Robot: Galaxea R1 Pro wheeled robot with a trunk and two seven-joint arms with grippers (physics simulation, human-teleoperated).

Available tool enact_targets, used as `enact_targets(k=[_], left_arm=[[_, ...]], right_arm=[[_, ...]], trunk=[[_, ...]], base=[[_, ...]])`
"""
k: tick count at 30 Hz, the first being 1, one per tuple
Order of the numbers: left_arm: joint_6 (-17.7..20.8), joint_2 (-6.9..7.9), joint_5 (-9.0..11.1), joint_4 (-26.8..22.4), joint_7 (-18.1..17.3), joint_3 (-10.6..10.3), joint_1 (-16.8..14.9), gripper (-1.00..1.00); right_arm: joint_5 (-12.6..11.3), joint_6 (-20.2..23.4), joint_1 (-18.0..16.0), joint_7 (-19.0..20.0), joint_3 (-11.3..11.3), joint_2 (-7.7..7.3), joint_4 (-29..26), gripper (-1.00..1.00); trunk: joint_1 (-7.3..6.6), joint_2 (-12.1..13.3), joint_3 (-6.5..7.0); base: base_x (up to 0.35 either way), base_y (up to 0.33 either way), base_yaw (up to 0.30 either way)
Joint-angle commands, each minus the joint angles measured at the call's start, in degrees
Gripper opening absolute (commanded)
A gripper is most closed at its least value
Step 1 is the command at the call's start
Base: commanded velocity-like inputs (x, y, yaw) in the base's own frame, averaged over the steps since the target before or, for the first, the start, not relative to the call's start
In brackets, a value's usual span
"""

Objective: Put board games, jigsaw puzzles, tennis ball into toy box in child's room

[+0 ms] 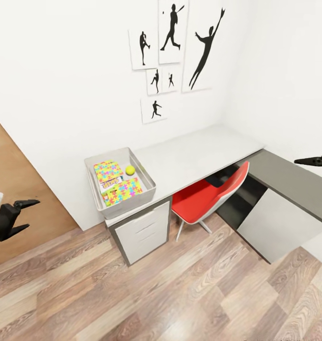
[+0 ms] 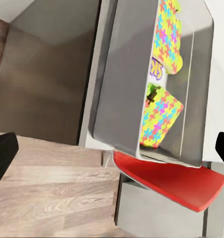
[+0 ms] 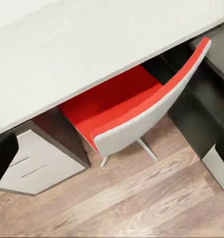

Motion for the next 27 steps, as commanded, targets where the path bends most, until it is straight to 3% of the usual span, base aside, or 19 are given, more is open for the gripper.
enact_targets(k=[1,5,6,7,9,11,12,14,15,18,20,21,24,26,27], left_arm=[[0.05,0.00,0.66,-0.04,0.59,0.10,0.04,1.00],[-0.48,-0.84,-0.23,0.41,0.57,3.28,9.45,1.00],[-0.48,-0.84,-0.23,0.41,0.57,3.28,9.45,1.00],[-0.65,-1.32,-0.95,0.59,0.56,4.16,11.92,1.00],[-1.01,-2.82,-3.21,1.02,0.49,6.31,16.77,1.00],[-1.34,-5.32,-6.50,1.43,0.33,8.49,21.19,1.00],[-1.34,-5.32,-6.50,1.43,0.33,8.49,21.19,1.00],[-1.54,-8.81,-10.66,1.95,0.01,10.47,24.99,1.00],[-1.54,-8.81,-10.66,1.95,0.01,10.47,24.99,1.00],[-1.72,-14.32,-18.46,3.17,-0.90,13.07,29.57,1.00],[-1.81,-17.60,-24.46,5.24,-1.95,14.09,31.76,1.00],[-1.81,-17.60,-24.46,5.24,-1.95,14.09,31.76,1.00],[-2.16,-22.08,-33.78,12.96,-4.57,14.40,33.50,1.00],[-2.93,-24.41,-40.12,20.37,-7.60,13.66,33.66,1.00],[-2.93,-24.41,-40.12,20.37,-7.60,13.66,33.66,1.00]], right_arm=[[0.08,0.07,-0.42,0.24,0.39,-0.05,0.03,1.00],[0.23,-2.61,7.98,-2.43,0.44,-0.24,0.02,1.00],[0.23,-2.61,7.98,-2.43,0.44,-0.24,0.02,1.00],[0.26,-3.91,10.32,-2.85,0.45,-0.23,0.05,1.00],[0.30,-6.68,14.93,-3.70,0.46,-0.20,0.09,1.00],[0.25,-8.86,19.05,-4.58,0.47,-0.24,0.10,1.00],[0.25,-8.86,19.05,-4.58,0.47,-0.24,0.10,1.00],[0.25,-10.22,22.66,-5.36,0.50,-0.10,0.22,1.00],[0.25,-10.22,22.66,-5.36,0.50,-0.10,0.22,1.00],[0.27,-11.47,28.44,-6.40,0.73,0.67,0.52,1.00],[0.36,-11.96,33.30,-7.36,0.83,2.01,1.11,1.00],[0.36,-11.96,33.30,-7.36,0.83,2.01,1.11,1.00],[0.63,-12.54,40.94,-9.41,0.92,5.15,3.08,1.00],[0.78,-12.77,45.23,-11.05,0.95,8.05,5.50,1.00],[0.78,-12.77,45.23,-11.05,0.95,8.05,5.50,1.00]], trunk=[[0.04,-0.12,-0.02],[0.04,-0.12,0.30],[0.04,-0.12,0.39],[0.04,-0.12,0.47],[0.04,-0.12,0.63],[0.04,-0.12,0.79],[0.04,-0.12,0.87],[0.04,-0.12,1.04],[0.04,-0.12,1.12],[0.04,-0.12,1.36],[0.04,-0.12,1.53],[0.04,-0.12,1.61],[0.04,-0.12,1.85],[0.04,-0.12,2.02],[0.04,-0.12,2.10]], base=[[0.000,0.000,-0.168],[0.000,0.000,-0.168],[0.000,0.000,-0.168],[0.000,0.000,-0.168],[0.000,0.000,-0.168],[0.000,0.000,-0.167],[0.000,0.000,-0.167],[0.000,0.000,-0.167],[0.000,0.000,-0.167],[0.000,0.000,-0.167],[0.000,0.000,-0.167],[0.000,0.000,-0.166],[0.000,0.000,-0.166],[0.000,0.000,-0.165],[0.000,0.000,-0.164]])
